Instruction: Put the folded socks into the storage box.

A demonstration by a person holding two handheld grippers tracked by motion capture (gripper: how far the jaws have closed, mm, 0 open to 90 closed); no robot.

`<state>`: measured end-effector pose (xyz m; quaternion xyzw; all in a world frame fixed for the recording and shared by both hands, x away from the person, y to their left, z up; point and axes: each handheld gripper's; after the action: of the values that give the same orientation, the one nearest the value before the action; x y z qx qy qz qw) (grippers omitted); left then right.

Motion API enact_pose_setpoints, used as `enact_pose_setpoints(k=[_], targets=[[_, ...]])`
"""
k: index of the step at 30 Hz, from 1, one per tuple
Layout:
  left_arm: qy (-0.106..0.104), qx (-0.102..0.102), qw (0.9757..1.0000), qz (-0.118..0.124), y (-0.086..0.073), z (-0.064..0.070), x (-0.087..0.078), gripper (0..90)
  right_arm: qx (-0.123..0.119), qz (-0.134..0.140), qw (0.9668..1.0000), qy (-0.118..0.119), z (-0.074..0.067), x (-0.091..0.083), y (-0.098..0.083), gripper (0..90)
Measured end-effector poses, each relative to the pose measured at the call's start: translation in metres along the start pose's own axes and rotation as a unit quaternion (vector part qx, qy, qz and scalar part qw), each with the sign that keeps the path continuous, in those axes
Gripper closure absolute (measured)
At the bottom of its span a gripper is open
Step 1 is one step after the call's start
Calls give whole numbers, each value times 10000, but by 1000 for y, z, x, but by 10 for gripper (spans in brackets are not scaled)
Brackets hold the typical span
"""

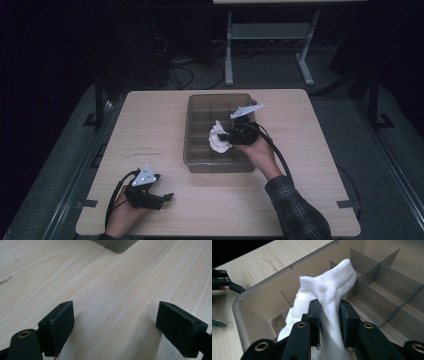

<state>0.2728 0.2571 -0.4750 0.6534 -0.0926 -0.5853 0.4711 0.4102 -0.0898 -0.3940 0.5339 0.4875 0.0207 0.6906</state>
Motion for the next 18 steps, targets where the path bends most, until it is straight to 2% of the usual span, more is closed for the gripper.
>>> enact_pose_setpoints(k=[7,11,18], targets=[[4,12,10000,-12,0,0,0,146,-95,-337,9993,-130,-3,12,4,730],[3,11,10000,-14,0,0,0,146,-73,-532,9984,-159,-3,18,2,730],[0,9,10000,-16,0,0,0,146,-125,-758,9968,-231,-5,27,4,731]])
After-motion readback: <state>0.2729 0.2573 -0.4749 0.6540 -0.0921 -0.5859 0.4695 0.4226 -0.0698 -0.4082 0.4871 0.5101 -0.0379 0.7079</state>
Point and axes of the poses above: each handheld gripper's, and its own axes: x roughly forward along the jaws, y roughly out of its top, z roughly to its right, and after that the axes turned 11 degrees about -y, right-handed
